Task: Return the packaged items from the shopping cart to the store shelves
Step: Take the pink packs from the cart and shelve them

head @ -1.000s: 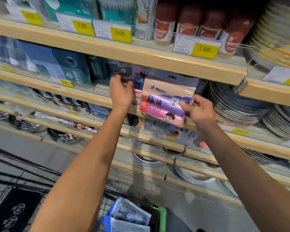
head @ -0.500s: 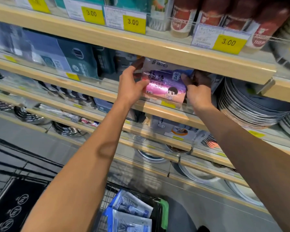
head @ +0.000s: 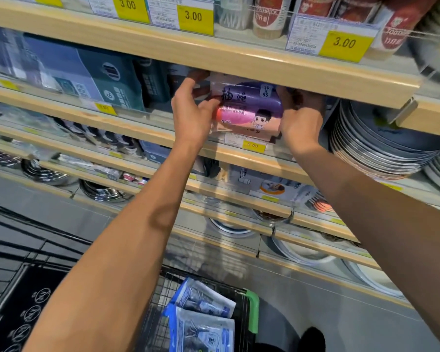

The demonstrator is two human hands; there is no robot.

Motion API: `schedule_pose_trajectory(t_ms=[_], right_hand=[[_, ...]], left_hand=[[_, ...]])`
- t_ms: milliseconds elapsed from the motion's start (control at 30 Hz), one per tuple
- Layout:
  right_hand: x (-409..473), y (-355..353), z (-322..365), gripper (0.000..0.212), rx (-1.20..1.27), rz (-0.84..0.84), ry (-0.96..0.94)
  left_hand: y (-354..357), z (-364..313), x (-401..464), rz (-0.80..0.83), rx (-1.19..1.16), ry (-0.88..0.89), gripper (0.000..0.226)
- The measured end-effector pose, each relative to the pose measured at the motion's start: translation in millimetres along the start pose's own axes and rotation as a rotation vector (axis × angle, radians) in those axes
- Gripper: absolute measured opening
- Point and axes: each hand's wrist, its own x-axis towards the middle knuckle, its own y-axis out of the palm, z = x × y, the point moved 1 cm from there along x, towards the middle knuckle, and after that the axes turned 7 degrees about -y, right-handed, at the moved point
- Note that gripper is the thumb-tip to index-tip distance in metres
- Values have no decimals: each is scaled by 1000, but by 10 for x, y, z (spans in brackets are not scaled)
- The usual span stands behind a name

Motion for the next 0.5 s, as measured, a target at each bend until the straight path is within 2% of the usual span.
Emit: schedule_pose_trajectory(t_ms=[67, 133, 267, 367, 500], right_hand=[[16, -52, 103, 37, -92, 138, 76], [-7, -59, 159, 34, -141, 194, 80], [-152, -8, -1, 28, 107, 35, 15], [-299, 47, -116, 25, 58, 75, 35], [-404, 87, -103, 33, 43, 68, 72]], left_hand=[[-11, 9, -26, -34, -21, 8, 36], [9, 50, -26, -47, 26, 1, 34], [65, 207, -72, 31, 321, -27, 26], [62, 263, -113, 7, 516, -4, 22], [17, 318, -85, 60, 624, -32, 27]])
